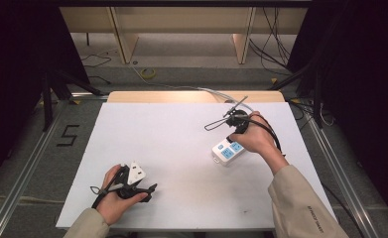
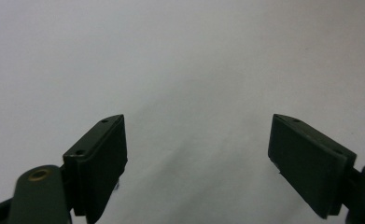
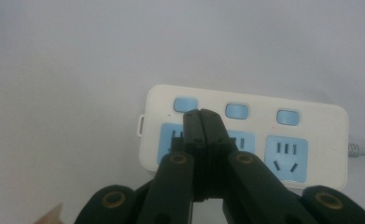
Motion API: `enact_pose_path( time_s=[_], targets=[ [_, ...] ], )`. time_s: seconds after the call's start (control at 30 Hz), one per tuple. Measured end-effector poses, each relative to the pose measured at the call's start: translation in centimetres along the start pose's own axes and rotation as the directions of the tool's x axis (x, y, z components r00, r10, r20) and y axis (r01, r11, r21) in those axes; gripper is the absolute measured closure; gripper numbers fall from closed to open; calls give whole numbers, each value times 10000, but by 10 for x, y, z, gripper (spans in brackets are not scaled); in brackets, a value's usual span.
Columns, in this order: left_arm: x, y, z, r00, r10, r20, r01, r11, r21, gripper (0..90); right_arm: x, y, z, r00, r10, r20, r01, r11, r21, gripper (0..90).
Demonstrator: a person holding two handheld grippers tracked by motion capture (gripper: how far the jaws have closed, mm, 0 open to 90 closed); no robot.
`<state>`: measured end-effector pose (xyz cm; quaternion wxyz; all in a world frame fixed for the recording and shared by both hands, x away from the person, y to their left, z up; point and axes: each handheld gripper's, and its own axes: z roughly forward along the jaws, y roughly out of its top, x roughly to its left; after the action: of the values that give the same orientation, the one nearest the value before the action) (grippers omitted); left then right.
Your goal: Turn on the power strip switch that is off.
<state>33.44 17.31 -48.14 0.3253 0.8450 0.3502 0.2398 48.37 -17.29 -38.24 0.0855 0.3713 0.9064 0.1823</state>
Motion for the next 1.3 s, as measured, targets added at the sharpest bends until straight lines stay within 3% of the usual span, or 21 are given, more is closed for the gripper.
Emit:
enact_pose_path(
  time_s=[1.3],
  targets=[
    [-1,0,0,10000,56,30,-56,10000,-6,196,-3,14,15,9999,148,85,-150,9996,241,900]
  ],
)
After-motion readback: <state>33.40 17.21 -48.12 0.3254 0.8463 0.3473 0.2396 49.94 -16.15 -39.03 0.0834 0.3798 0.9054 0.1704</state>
